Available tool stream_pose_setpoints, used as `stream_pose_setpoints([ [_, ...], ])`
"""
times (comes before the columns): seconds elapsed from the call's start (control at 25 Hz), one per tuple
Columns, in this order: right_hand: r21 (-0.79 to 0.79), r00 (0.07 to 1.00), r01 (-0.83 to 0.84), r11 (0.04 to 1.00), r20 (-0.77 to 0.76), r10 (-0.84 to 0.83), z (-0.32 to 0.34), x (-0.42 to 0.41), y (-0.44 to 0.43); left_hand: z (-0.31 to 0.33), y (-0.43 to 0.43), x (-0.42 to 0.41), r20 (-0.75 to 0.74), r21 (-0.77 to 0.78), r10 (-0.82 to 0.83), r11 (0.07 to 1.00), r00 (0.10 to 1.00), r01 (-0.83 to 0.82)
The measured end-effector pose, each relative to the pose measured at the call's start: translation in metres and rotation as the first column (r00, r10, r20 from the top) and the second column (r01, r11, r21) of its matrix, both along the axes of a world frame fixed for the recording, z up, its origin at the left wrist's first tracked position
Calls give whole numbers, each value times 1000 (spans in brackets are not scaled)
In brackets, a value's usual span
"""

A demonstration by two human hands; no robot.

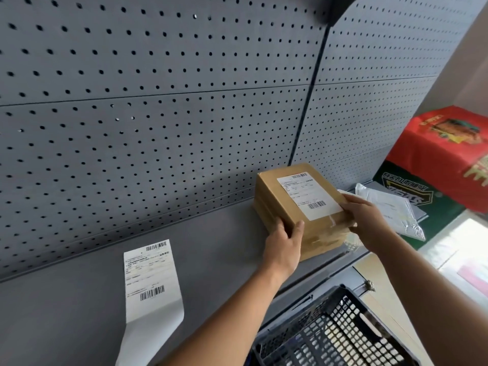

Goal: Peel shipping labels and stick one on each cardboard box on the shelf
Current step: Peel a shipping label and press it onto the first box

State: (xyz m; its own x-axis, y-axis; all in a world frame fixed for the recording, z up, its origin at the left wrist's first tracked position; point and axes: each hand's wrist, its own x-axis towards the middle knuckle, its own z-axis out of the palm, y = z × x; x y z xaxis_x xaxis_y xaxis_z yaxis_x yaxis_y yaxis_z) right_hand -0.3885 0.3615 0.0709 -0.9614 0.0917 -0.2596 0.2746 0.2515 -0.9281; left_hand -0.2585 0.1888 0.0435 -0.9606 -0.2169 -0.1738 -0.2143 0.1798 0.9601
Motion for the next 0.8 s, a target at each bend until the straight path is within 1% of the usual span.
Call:
stream_pose_setpoints([
  [0.08,46,1000,-17,999,-4,17,1,0,-1,1,-1,2,0,-1,1,1000,1000,-1],
  [0.16,109,998,-35,993,-55,42,5,6,-5,5,-6,6,8,-15,-7,1000,1000,7],
  [0.2,165,993,-29,986,-112,48,8,11,-8,5,-10,9,6,-23,-3,1000,1000,3],
  [0.28,328,958,42,944,-281,55,15,24,-16,8,-24,17,-9,-24,32,999,999,-32],
  [0.32,415,927,81,906,-365,84,18,30,-23,11,-33,23,-17,-16,53,998,998,-54],
  [0.4,532,866,105,840,-465,186,28,48,-48,18,-58,38,-34,2,116,993,993,-116],
  [0.44,549,835,89,831,-496,238,33,59,-64,22,-72,48,-49,9,150,989,987,-150],
  [0.52,533,775,9,846,-538,331,43,83,-105,34,-106,74,-87,2,226,974,970,-226],
  [0.68,470,665,-228,852,-564,489,61,143,-193,72,-169,146,-190,-44,383,917,904,-397],
  [0.8,383,573,-418,823,-592,567,77,191,-255,108,-211,206,-293,-153,443,853,847,-499],
])
